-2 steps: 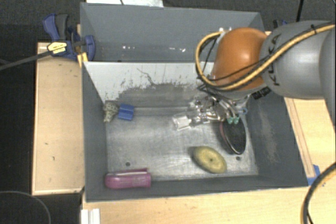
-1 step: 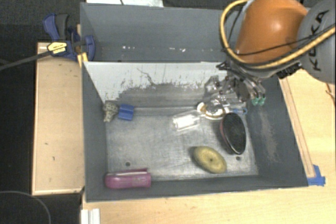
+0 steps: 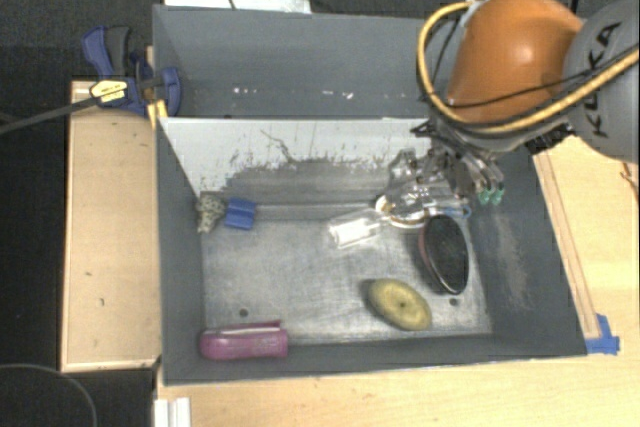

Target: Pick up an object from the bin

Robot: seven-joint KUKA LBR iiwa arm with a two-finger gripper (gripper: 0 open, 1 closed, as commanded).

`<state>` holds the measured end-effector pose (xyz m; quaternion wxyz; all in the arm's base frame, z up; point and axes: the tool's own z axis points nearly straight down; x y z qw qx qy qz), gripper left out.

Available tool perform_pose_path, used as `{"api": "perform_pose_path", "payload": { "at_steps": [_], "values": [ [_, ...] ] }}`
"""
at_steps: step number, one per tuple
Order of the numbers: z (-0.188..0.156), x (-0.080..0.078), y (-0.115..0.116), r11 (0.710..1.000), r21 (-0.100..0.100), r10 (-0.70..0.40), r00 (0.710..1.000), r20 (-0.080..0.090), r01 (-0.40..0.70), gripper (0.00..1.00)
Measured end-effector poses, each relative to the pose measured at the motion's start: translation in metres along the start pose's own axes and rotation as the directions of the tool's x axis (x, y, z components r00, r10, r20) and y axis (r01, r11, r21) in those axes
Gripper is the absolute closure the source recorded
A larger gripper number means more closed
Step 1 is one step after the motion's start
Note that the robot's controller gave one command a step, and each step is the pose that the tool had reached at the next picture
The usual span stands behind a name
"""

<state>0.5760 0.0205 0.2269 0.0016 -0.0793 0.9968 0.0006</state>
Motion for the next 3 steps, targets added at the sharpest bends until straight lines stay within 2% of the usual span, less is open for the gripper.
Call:
{"api": "perform_pose_path", "payload": {
  "at_steps": [1,2,3],
  "values": [
    [0.097,0.005,0.000,0.966,0.001,0.259,0.966,-0.004,-0.259,1.00],
    [0.044,0.014,-0.003,0.962,0.000,0.273,0.962,0.005,-0.273,1.00],
    [-0.006,0.020,-0.012,0.960,0.000,0.279,0.960,0.006,-0.279,1.00]
  ]
}}
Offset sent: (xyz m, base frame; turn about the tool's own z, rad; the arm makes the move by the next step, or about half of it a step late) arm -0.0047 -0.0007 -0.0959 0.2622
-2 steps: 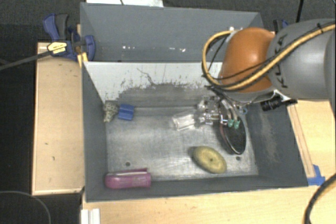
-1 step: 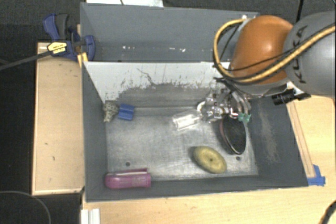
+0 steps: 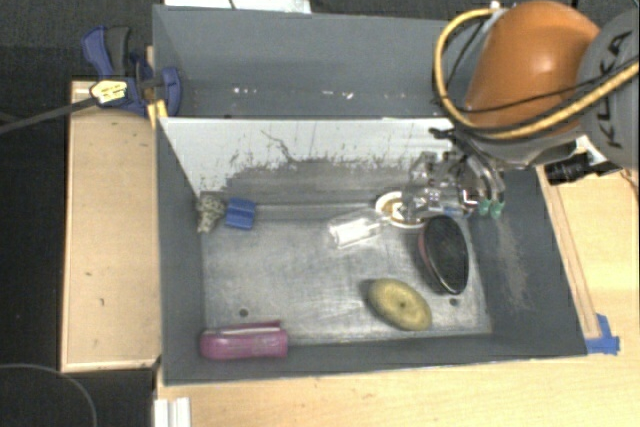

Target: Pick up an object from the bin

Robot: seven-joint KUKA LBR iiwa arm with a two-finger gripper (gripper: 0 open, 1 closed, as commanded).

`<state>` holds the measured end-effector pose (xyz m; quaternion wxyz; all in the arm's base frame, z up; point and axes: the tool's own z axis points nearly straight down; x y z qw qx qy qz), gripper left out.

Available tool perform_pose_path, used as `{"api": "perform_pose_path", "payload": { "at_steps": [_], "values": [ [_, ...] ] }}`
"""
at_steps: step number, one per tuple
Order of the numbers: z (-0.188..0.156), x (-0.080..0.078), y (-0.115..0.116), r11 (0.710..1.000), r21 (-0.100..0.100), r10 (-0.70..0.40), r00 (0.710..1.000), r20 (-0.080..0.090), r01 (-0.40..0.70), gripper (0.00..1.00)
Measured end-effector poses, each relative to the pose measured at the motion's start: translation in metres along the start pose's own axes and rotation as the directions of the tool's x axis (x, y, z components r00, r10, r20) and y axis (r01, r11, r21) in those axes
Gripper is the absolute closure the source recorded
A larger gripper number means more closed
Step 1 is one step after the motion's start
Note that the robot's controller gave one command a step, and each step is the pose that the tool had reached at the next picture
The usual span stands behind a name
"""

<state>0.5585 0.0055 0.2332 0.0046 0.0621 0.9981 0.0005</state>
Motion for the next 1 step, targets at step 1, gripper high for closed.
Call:
{"api": "perform_pose_path", "payload": {
  "at_steps": [1],
  "values": [
    [0.0033,0.0008,0.0004,1.000,0.000,0.000,1.000,-0.006,0.000,0.00]
  ]
}}
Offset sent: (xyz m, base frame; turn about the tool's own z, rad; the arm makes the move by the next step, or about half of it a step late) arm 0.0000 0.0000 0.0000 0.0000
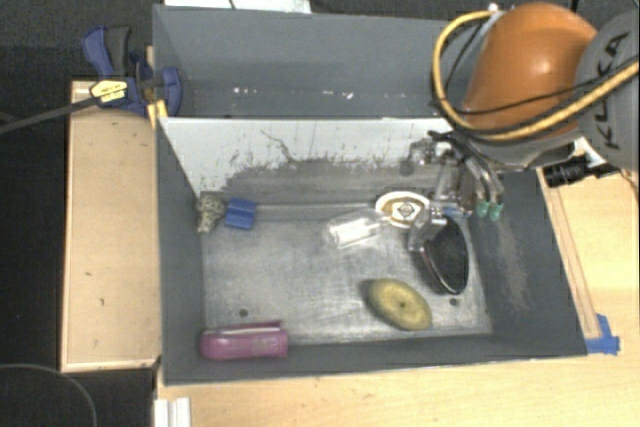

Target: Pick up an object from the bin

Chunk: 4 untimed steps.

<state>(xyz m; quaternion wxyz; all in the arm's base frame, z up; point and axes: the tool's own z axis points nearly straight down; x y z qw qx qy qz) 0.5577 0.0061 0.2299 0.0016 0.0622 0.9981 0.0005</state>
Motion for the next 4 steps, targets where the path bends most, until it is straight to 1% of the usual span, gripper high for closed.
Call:
{"api": "perform_pose_path", "payload": {
  "at_steps": [1,2,3,4],
  "values": [
    [0.152,-0.029,-0.026,0.999,0.001,0.042,0.999,-0.008,-0.042,0.00],
    [0.148,-0.013,0.020,0.998,-0.002,0.065,0.998,-0.004,-0.065,0.00],
    [0.148,-0.013,0.017,0.998,0.001,0.069,0.998,-0.003,-0.069,1.00],
    [0.033,-0.003,0.030,0.999,-0.002,0.052,0.999,0.007,-0.052,1.00]
  ]
}}
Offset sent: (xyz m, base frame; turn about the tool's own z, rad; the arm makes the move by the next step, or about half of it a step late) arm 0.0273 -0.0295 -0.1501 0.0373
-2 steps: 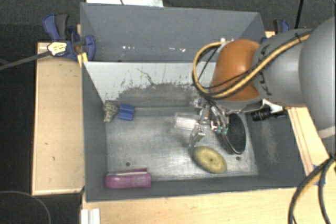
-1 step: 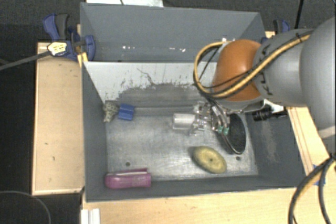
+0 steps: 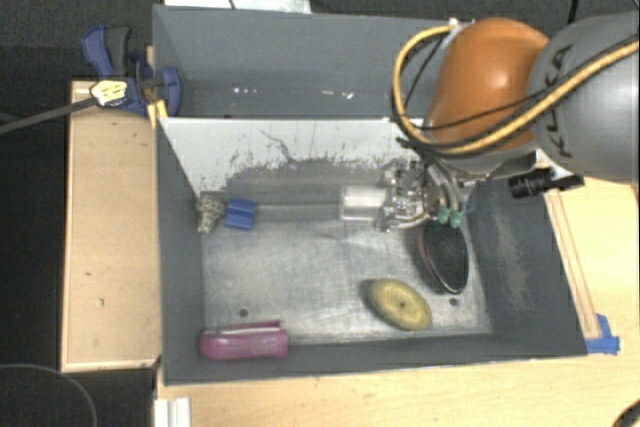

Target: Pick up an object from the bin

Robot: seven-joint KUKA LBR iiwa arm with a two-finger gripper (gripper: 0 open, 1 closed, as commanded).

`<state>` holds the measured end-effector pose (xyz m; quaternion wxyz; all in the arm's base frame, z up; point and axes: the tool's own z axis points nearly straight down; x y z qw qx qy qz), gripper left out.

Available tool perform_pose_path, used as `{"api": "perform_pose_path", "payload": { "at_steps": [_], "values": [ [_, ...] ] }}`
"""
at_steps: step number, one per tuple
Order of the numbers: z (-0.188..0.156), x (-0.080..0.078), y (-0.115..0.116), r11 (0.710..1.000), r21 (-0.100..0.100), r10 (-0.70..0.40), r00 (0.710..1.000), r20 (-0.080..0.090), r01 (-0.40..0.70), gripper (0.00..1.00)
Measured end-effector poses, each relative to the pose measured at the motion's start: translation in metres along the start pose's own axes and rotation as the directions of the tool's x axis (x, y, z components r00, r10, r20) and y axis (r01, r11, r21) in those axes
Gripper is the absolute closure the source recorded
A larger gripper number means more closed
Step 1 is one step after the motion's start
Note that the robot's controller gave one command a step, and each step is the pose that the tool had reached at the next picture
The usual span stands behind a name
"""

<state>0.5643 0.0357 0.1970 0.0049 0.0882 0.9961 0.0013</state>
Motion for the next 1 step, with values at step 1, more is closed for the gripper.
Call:
{"api": "perform_pose_path", "payload": {
  "at_steps": [1],
  "values": [
    [-0.0895,-0.0181,-0.0037,0.966,0.001,-0.260,0.966,0.000,0.260,1.00]
  ]
}}
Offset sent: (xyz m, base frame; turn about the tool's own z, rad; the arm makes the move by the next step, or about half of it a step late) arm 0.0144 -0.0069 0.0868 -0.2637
